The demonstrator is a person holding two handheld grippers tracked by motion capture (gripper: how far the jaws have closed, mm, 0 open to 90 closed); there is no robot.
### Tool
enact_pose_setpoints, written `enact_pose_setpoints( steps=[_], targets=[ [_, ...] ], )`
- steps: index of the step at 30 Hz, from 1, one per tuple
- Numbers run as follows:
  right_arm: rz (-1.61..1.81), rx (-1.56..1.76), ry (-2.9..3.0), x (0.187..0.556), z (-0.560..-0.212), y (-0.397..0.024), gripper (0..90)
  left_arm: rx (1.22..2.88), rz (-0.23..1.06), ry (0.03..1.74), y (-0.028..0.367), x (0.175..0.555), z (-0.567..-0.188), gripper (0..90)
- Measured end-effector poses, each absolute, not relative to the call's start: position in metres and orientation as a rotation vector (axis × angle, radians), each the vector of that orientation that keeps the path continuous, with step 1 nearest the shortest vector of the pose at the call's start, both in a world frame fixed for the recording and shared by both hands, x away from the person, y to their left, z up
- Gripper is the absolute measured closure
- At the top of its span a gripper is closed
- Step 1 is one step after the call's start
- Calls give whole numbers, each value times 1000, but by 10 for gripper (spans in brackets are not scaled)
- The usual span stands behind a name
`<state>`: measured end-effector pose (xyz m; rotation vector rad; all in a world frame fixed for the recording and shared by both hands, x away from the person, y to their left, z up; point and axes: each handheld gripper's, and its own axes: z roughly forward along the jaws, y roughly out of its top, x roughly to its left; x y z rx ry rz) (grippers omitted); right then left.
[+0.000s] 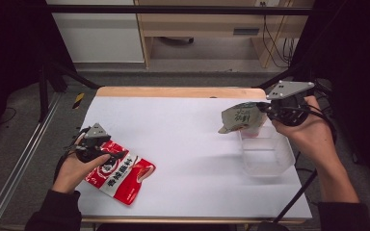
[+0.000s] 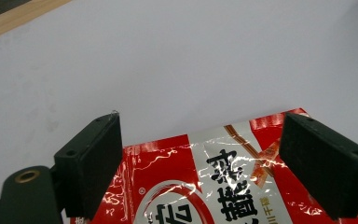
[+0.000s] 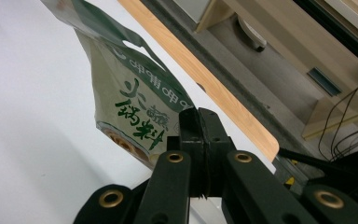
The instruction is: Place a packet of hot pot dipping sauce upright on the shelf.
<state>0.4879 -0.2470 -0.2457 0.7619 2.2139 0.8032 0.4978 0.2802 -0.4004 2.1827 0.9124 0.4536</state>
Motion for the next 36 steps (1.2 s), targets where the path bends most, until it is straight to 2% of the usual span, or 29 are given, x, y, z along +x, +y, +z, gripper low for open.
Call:
enact_pose_setpoints(
  steps=[22, 36],
  targets=[
    [786, 949, 2135, 494, -256, -293, 900, 2187, 464, 925, 282, 499, -404, 143],
    [793, 1009, 2114, 503, -265, -304, 900, 2179, 475, 919, 280, 497, -401, 143]
  ],
)
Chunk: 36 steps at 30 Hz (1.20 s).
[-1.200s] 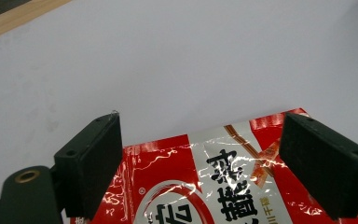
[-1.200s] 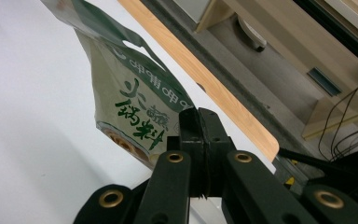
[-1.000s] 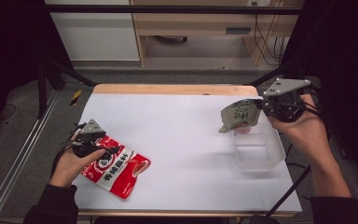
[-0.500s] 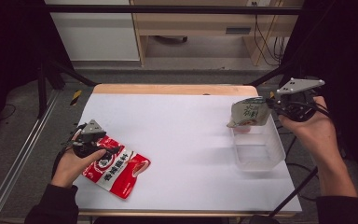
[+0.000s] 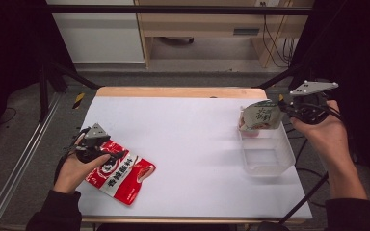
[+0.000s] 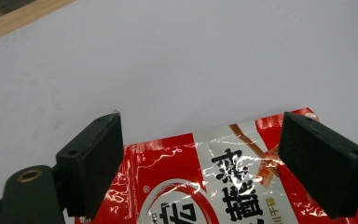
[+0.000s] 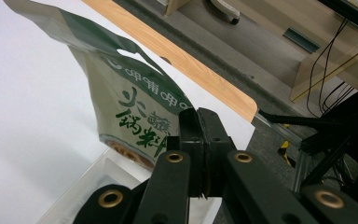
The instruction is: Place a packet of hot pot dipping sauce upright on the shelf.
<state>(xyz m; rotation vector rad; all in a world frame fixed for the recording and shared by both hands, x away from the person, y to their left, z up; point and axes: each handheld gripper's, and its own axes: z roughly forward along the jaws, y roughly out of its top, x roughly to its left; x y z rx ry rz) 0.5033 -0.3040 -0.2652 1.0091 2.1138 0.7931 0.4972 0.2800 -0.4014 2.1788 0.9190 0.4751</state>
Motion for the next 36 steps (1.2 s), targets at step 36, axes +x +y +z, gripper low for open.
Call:
enact_pose_setpoints(
  steps=[36],
  targets=[
    [789, 1063, 2160, 520, -309, -323, 900, 2172, 480, 925, 283, 498, -401, 143]
  ],
)
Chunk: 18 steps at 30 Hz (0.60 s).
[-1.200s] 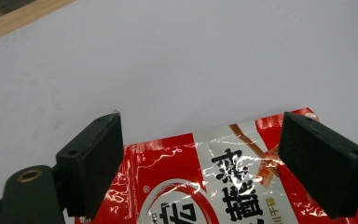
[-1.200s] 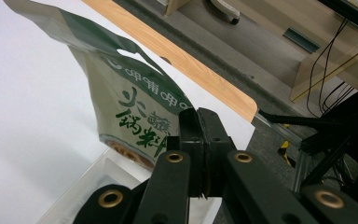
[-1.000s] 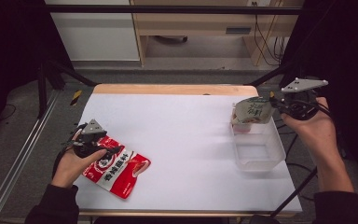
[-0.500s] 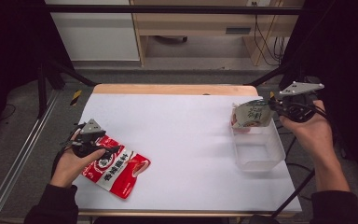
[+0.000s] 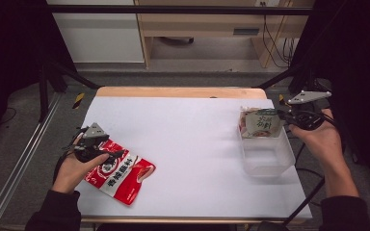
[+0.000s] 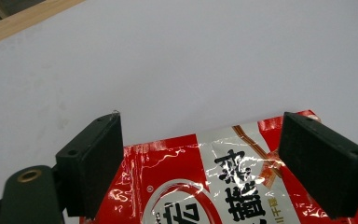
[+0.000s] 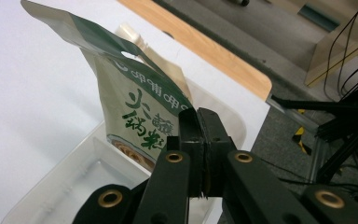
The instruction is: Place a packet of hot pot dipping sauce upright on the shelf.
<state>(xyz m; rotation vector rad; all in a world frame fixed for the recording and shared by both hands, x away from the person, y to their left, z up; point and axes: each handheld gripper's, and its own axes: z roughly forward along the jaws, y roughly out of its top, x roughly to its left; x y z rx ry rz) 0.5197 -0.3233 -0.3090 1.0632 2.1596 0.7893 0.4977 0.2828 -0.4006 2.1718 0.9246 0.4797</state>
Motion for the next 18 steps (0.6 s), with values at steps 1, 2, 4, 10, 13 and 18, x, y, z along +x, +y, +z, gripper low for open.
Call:
enact_pose_setpoints(
  steps=[1, 2, 4, 10, 13, 18],
  targets=[
    [789, 1063, 2160, 520, -309, -323, 900, 2172, 480, 925, 283, 498, -401, 143],
    [786, 1077, 2175, 523, -314, -324, 900, 2174, 480, 925, 283, 498, -401, 143],
    [773, 1087, 2194, 527, -319, -324, 900, 2175, 481, 926, 282, 498, -401, 143],
    [757, 1129, 2217, 537, -332, -326, 900, 2178, 480, 925, 282, 498, -402, 142],
    [744, 1140, 2219, 540, -336, -326, 900, 2179, 480, 925, 282, 498, -402, 142],
    [762, 1192, 2181, 551, -341, -331, 896, 2183, 477, 925, 281, 498, -403, 142]
  ],
)
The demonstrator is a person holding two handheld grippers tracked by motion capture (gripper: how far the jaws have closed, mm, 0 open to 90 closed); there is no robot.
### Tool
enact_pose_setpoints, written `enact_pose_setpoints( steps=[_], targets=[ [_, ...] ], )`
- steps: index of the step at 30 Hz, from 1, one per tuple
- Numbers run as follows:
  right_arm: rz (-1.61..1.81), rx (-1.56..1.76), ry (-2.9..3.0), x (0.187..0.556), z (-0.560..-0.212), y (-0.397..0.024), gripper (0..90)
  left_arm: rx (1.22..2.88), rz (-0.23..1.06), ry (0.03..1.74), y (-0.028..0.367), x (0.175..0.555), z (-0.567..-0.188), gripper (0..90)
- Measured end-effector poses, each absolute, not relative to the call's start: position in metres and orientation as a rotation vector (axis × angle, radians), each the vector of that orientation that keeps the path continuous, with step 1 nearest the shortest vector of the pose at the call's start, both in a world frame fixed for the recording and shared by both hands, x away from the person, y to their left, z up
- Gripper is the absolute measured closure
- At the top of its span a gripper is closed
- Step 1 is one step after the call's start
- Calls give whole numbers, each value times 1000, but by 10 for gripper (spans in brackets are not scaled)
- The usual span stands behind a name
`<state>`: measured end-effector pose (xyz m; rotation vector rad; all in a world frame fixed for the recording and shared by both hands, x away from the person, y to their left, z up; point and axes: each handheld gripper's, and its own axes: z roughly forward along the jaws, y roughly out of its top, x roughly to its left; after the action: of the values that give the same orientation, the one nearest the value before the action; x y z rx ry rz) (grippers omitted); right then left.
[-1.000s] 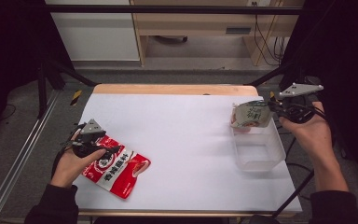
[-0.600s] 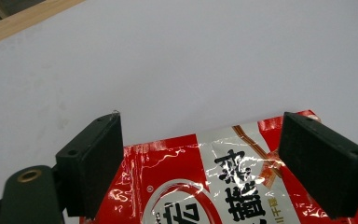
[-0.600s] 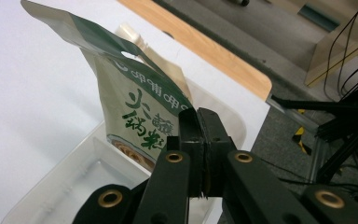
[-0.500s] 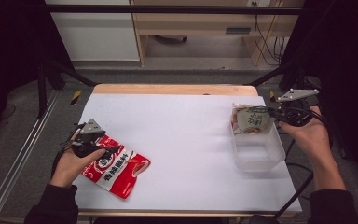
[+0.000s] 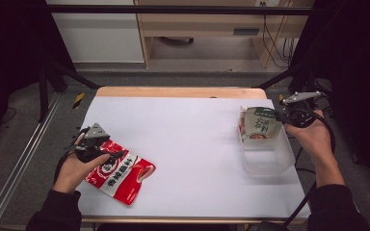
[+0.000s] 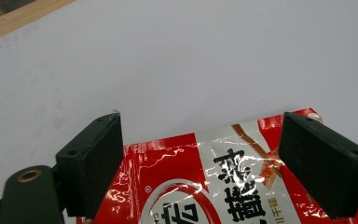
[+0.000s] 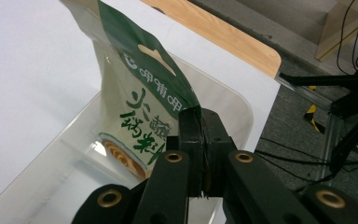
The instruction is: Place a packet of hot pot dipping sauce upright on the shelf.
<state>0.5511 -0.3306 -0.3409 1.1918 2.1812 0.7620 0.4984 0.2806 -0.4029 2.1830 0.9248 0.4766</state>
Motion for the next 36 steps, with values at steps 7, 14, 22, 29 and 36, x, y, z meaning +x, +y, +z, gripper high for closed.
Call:
enact_pose_setpoints(
  steps=[7, 14, 22, 29, 36],
  targets=[
    [762, 1215, 2146, 559, -345, -332, 887, 2181, 478, 931, 281, 499, -403, 143],
    [768, 1224, 2136, 558, -346, -332, 809, 2182, 478, 927, 281, 498, -403, 143],
    [768, 1215, 2099, 552, -342, -329, 537, 2179, 477, 930, 282, 498, -403, 142],
    [770, 1169, 2083, 547, -339, -323, 339, 2175, 479, 930, 283, 498, -402, 142],
    [817, 1097, 2059, 538, -330, -310, 243, 2171, 478, 930, 284, 497, -402, 141]
  ],
)
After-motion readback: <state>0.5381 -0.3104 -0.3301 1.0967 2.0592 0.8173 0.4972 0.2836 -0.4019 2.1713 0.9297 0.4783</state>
